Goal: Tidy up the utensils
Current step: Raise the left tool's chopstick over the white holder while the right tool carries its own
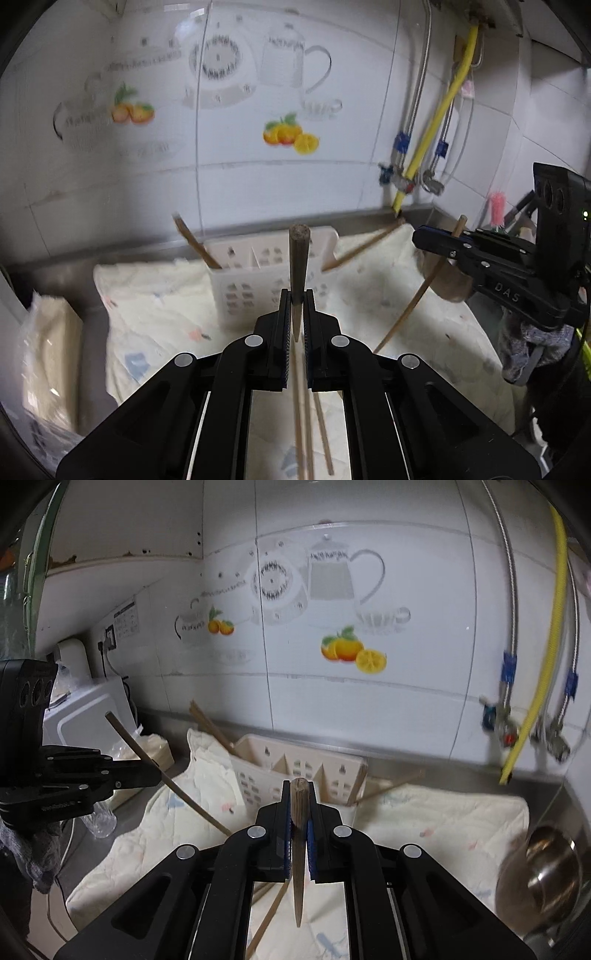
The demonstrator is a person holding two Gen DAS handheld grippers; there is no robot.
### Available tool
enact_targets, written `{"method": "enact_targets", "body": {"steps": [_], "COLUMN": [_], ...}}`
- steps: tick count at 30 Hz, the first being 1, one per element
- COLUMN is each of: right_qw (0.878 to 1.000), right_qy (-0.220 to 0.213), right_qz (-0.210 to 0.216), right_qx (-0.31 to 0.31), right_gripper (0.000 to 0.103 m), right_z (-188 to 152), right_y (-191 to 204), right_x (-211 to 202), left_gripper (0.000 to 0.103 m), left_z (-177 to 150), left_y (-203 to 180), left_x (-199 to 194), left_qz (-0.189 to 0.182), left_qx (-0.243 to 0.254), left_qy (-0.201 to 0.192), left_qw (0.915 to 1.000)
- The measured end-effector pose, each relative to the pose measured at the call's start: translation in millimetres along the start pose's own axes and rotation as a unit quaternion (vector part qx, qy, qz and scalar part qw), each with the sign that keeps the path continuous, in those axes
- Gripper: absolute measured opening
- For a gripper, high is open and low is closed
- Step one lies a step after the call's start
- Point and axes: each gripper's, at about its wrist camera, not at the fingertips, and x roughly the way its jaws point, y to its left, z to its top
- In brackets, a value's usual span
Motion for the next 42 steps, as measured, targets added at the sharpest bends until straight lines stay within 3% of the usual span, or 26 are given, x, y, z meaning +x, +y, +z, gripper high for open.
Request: {"method": "enact_targets", "body": {"steps": [7,12,20,34,42], "right_qw": [0.999,0.997,0.993,0.997,0.997], "right_qy": [-0.040,-0.071,-0.108,-0.047,-0.035], "right_qz": [-0.006,-0.022,-0.051,-0.054,-0.058], "right_qx": [-0.014,-0.006,0.010,0.035,0.048], "right_gripper": [0.006,0.006,0.006,0.006,0.009], "right_z": [43,70,100,81,71], "right_y": [0,-7,-22,-40,-48], "right_x": [-5,-1,16,75,84], "left_gripper": [0.005,0.005,0.005,0.005,0.007], "left_z": [43,67,72,50,47], "left_y": [7,14,33,50,54], "left_x": [-27,-26,11,65,70], "left_qz": [0.009,0.026,0.044,0.036,0.037], "left_qx": [0.004,0.004,-0.012,-0.039,-0.047], "left_qy": [-0.049,-0.069,-0.050,0.012,0.015], "left_qw": [0.9987,0.9972,0.9977,0.9986,0.9981]}}
